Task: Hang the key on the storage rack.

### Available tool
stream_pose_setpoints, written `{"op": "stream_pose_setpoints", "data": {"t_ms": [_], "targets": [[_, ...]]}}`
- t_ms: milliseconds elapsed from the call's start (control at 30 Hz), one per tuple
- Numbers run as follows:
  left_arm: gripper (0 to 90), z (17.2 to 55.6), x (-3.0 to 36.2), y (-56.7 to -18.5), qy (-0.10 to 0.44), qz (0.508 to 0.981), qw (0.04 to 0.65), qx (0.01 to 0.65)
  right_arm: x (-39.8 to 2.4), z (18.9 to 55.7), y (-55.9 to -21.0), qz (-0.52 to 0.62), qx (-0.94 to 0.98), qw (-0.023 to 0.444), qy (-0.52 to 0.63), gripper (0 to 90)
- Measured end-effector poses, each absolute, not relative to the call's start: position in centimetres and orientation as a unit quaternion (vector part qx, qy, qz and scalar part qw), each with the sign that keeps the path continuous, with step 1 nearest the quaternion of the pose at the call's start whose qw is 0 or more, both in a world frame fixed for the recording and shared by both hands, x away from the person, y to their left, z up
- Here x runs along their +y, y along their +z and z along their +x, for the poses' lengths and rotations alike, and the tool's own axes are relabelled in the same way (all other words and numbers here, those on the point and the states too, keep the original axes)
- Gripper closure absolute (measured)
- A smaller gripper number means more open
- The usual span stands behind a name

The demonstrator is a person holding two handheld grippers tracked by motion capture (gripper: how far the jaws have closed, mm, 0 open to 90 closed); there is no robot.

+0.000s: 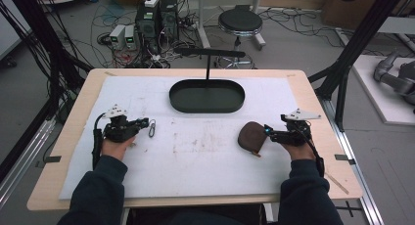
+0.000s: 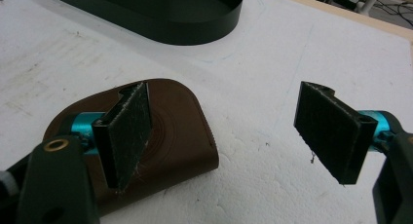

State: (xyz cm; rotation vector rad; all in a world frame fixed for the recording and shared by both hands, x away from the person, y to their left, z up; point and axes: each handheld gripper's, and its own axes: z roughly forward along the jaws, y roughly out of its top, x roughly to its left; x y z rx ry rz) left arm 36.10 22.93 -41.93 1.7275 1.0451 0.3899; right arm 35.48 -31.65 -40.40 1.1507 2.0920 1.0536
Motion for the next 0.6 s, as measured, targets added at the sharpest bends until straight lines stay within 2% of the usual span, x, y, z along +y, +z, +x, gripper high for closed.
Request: {"op": "stream_pose_setpoints", "data": {"t_ms": [100, 233, 367, 500, 600], "targets": [[90.0, 36.1, 22.6, -41.4, 0.168, 0.717, 0.523, 0.429, -31.7, 35.5, -40.4, 0.427, 0.773, 0.26, 0.391, 21.9], [90.0, 36.4, 22.1, -41.9, 0.172, 0.731, 0.496, 0.436, -31.9, 35.6, -40.4, 0.428, 0.772, 0.26, 0.392, 21.9], [89.4, 36.6, 22.6, -42.3, 0.179, 0.725, 0.482, 0.459, -31.9, 35.6, -40.4, 0.428, 0.772, 0.26, 0.392, 21.9], [74.4, 37.4, 23.0, -43.3, 0.168, 0.725, 0.458, 0.487, -31.7, 35.6, -40.4, 0.426, 0.774, 0.26, 0.39, 21.9], [69.6, 37.7, 22.9, -43.5, 0.156, 0.718, 0.478, 0.481, -31.6, 35.6, -40.5, 0.425, 0.775, 0.26, 0.388, 21.9]]}}
